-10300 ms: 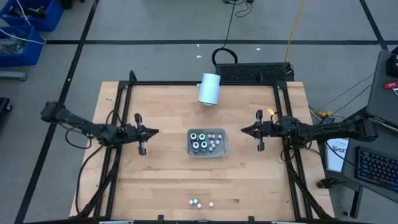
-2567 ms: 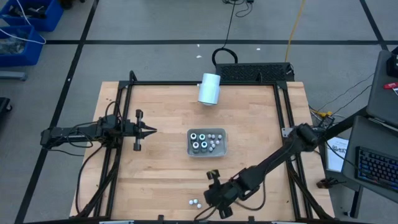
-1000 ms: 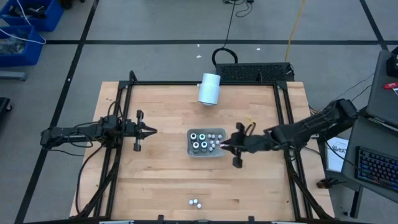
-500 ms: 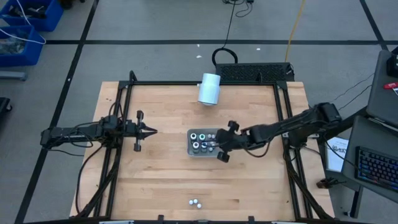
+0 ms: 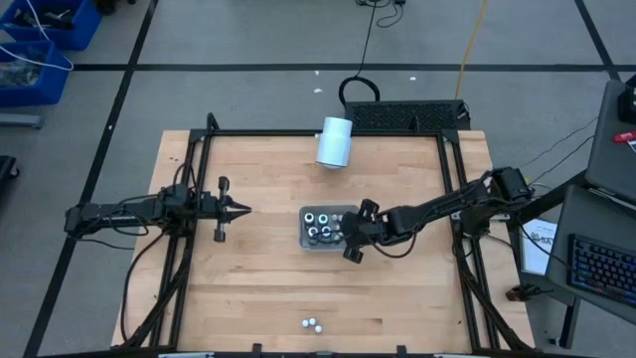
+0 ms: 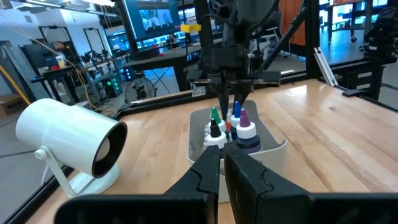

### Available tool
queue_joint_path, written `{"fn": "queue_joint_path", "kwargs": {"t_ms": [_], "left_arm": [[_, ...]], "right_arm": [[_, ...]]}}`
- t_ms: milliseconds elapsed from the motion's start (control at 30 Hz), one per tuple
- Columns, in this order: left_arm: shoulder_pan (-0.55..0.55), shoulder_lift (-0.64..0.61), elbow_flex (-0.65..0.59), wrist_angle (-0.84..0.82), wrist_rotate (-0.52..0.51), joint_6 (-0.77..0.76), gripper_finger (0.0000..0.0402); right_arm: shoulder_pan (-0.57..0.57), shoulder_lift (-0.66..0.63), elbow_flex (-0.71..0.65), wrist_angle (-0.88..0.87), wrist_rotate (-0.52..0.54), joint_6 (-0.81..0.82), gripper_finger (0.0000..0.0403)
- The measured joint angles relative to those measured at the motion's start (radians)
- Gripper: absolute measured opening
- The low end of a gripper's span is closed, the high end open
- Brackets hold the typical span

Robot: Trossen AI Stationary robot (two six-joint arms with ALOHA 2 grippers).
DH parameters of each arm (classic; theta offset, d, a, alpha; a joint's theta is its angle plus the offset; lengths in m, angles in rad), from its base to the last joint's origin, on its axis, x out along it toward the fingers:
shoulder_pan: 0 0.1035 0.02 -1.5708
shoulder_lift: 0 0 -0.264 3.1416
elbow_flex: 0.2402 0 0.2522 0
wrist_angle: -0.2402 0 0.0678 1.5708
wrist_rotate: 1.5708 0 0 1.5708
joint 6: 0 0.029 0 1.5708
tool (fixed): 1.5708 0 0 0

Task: Pick & Place food coloring
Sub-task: Put the small yellow food coloring bottle into the gray bin

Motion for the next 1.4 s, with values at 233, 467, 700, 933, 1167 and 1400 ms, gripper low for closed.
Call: {"fn": "queue_joint_path", "kwargs": {"t_ms": [233,467,700,933,1167,1400], "left_arm": [[0.0,0.0,0.0,0.0,0.0,0.0,0.0031],[0.0,0.0,0.0,0.0,0.0,-0.002,0.0031],[0.0,0.0,0.0,0.0,0.0,-0.001,0.0031],[0.0,0.0,0.0,-0.001,0.0,-0.001,0.0031],[0.0,0.0,0.0,0.0,0.0,-0.001,0.0031],[0.0,0.0,0.0,-0.001,0.0,-0.003,0.0031]], "right_arm": [[0.0,0.011,0.0,0.003,0.002,0.002,0.0045],[0.0,0.011,-0.02,0.037,0.002,0.013,0.0045],[0.0,0.01,-0.118,0.146,0.009,0.025,0.0045],[0.001,0.012,-0.132,0.131,-0.006,0.039,0.0045],[0.002,0.011,-0.131,0.133,-0.001,0.035,0.0047],[0.002,0.011,-0.132,0.134,0.0,0.036,0.0051]]}}
